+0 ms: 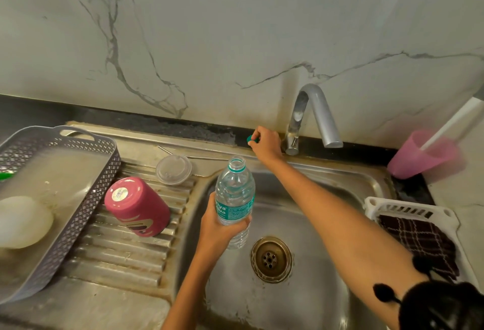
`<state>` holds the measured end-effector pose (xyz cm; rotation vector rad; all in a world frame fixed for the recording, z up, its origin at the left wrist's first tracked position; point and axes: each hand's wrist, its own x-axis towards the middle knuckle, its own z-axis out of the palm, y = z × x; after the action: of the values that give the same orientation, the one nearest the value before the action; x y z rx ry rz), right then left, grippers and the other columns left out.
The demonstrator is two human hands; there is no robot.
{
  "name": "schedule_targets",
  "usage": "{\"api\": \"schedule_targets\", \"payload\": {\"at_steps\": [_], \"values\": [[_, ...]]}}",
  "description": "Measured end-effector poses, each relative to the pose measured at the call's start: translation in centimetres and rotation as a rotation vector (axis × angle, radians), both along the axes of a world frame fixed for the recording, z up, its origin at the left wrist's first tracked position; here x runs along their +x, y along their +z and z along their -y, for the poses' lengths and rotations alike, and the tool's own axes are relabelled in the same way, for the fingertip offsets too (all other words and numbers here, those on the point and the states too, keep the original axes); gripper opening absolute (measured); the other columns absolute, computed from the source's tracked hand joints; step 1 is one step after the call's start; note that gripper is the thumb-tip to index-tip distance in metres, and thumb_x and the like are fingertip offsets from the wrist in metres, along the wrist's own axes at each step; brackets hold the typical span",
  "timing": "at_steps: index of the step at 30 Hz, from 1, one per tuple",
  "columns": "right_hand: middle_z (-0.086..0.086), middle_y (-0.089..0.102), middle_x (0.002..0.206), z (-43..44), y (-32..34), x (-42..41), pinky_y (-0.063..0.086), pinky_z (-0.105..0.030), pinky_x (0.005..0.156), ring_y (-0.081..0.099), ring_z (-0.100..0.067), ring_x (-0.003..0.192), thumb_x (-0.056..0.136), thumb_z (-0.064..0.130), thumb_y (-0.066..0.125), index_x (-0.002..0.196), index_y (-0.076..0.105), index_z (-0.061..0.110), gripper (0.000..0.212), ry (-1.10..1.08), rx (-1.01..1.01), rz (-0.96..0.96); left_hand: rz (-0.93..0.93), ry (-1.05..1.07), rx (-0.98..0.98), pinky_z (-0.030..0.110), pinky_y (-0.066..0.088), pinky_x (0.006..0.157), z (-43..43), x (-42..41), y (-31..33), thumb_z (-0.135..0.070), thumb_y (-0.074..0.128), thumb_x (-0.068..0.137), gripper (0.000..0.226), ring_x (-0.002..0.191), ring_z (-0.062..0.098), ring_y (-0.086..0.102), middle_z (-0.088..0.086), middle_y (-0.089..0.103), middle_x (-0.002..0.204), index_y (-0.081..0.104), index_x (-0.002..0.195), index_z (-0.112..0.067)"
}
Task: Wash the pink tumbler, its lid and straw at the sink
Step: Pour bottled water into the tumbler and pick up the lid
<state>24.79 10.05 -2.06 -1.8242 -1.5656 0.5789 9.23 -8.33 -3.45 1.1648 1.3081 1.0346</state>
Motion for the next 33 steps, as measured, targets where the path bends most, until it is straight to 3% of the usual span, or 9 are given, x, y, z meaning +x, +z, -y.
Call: {"api": "schedule_targets", "payload": {"at_steps": [6,9,12,14,16,19,25,29,33], "values": [[-0.009,0.067,0.101,1.2,0.5,0.3,0.053,-0.038,0.085,0.059,-0.022,0.096,0.084,0.002,0.066,0.095,0.067,0.008,0.013,0.033,0.026,-0.022,-0.012,0.008,-0.007,0.018,0.054,0.076,-0.6,0.2,0.0,-0.039,0.084,0.051,0.075,0.097,0.007,0.069,-0.014,0.071,0.105,0.052,0.119,-0.036],[0.003,0.065,0.106,5.7,2.7,1.0,0.051,-0.036,0.095,0.058,-0.01,0.097,0.085,-0.003,0.057,0.101,0.066,0.01,0.022,0.112,0.018,-0.263,-0.02,0.01,-0.002,0.024,0.055,0.081,-0.4,0.5,0.2,-0.039,0.085,0.052,0.082,0.099,0.009,0.069,-0.008,0.071,0.109,0.051,0.126,-0.028],[0.012,0.057,0.123,12.3,4.0,2.4,0.043,-0.033,0.105,0.051,-0.004,0.118,0.088,0.022,0.056,0.115,0.058,0.03,0.028,0.338,-0.218,-0.484,-0.028,0.004,0.002,0.029,0.056,0.085,0.1,0.9,0.6,-0.031,0.087,0.058,0.081,0.101,0.008,0.068,-0.007,0.07,0.113,0.05,0.129,-0.026],[0.016,0.047,0.136,16.4,4.1,3.4,0.032,-0.028,0.11,0.039,0.0,0.131,0.078,0.038,0.061,0.126,0.045,0.04,0.05,0.486,-0.374,-0.552,-0.036,-0.006,0.009,0.03,0.056,0.086,0.6,1.2,1.2,-0.024,0.088,0.062,0.078,0.101,0.006,0.068,-0.008,0.07,0.113,0.05,0.129,-0.027],[0.015,0.036,0.146,19.5,3.4,3.9,0.027,-0.025,0.113,0.031,0.001,0.137,0.076,0.033,0.072,0.14,0.028,0.039,0.078,0.553,-0.406,-0.493,-0.053,-0.029,0.017,0.026,0.057,0.085,1.2,1.7,2.1,-0.02,0.089,0.067,0.076,0.102,0.003,0.067,-0.009,0.069,0.114,0.05,0.131,-0.026],[0.024,0.036,0.141,22.1,2.5,2.7,0.037,-0.014,0.1,0.038,0.008,0.128,0.07,0.024,0.086,0.145,0.015,0.038,0.103,0.461,-0.323,-0.432,-0.074,-0.057,0.028,0.021,0.056,0.084,2.0,2.6,3.5,-0.021,0.088,0.069,0.072,0.103,0.002,0.066,-0.008,0.068,0.116,0.051,0.131,-0.025],[0.022,0.054,0.107,23.8,3.3,0.0,0.05,-0.011,0.072,0.057,0.005,0.097,0.059,0.02,0.092,0.123,0.035,0.032,0.086,0.071,-0.079,-0.502,-0.012,-0.341,-0.02,0.035,0.053,0.098,3.1,2.7,5.8,-0.035,0.084,0.074,0.074,0.115,0.013,0.064,-0.005,0.065,0.125,0.046,0.137,-0.024],[0.017,0.06,0.107,25.1,3.0,0.6,0.052,-0.015,0.075,0.062,-0.001,0.1,0.056,0.011,0.092,0.124,0.037,0.031,0.09,0.014,-0.029,-0.599,-0.006,-0.534,-0.096,0.035,0.046,0.106,4.1,1.8,7.2,-0.031,0.076,0.083,0.07,0.124,0.008,0.056,-0.008,0.057,0.137,0.036,0.141,-0.03],[0.012,0.063,0.113,26.3,2.6,0.7,0.05,-0.011,0.073,0.062,0.006,0.1,0.057,0.008,0.092,0.129,0.037,0.032,0.093,0.059,-0.037,-0.652,-0.343,-0.757,-0.032,0.028,0.025,0.117,4.1,-0.3,8.9,-0.036,0.069,0.086,0.074,0.139,0.002,0.034,-0.012,0.033,0.154,0.024,0.145,-0.035]]}}
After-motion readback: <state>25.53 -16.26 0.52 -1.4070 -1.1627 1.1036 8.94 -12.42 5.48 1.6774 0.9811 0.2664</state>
